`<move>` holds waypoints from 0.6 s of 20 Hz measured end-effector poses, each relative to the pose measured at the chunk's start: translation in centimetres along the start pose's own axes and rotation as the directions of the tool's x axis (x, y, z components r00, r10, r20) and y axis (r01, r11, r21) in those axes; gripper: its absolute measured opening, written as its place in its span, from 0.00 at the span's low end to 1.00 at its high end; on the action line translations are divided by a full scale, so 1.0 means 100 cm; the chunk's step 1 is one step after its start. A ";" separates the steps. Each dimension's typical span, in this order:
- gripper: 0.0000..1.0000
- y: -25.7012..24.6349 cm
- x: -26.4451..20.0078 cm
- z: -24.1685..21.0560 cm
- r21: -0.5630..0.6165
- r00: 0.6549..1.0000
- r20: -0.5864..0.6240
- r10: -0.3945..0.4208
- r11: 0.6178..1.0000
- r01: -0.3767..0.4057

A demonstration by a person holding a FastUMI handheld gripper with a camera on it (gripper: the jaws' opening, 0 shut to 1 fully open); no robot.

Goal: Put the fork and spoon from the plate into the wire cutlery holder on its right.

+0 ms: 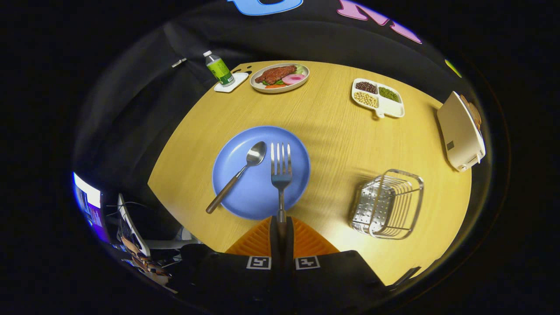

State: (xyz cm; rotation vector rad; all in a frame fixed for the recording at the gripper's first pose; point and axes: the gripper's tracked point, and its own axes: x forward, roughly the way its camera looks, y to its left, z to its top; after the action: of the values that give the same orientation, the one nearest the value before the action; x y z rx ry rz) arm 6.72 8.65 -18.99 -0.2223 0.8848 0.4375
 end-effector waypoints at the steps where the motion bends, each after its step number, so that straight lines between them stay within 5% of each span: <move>1: 0.05 -0.010 -0.012 -0.001 -0.008 1.000 -0.009 -0.004 1.000 0.004; 12: 0.06 -0.123 -0.077 -0.016 -0.115 0.972 -0.215 -0.096 0.991 0.072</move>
State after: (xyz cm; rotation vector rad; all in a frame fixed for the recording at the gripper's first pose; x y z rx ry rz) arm 6.91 -5.01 -13.80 -0.4114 1.0662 0.3858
